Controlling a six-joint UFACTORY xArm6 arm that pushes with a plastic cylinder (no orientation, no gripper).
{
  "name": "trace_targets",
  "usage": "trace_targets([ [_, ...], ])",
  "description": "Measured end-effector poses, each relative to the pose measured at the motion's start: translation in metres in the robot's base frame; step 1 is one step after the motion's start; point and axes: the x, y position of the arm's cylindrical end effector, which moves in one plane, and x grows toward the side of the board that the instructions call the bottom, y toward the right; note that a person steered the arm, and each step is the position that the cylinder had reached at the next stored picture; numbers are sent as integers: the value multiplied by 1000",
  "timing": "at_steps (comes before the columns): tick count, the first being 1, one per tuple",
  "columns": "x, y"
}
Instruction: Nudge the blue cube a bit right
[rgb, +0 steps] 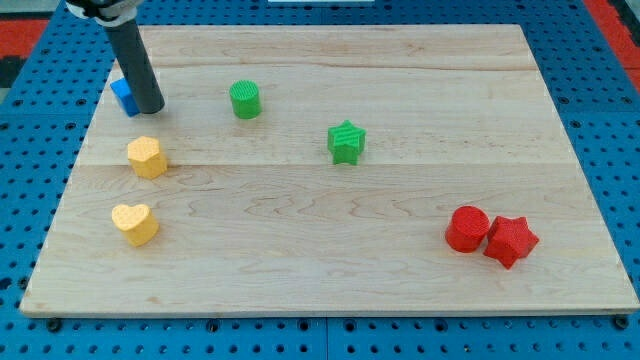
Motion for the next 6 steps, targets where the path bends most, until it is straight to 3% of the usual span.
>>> trace_targets([
  [1, -31, 64],
  [2, -69, 55],
  [4, -61, -90],
  [6, -6, -56],
])
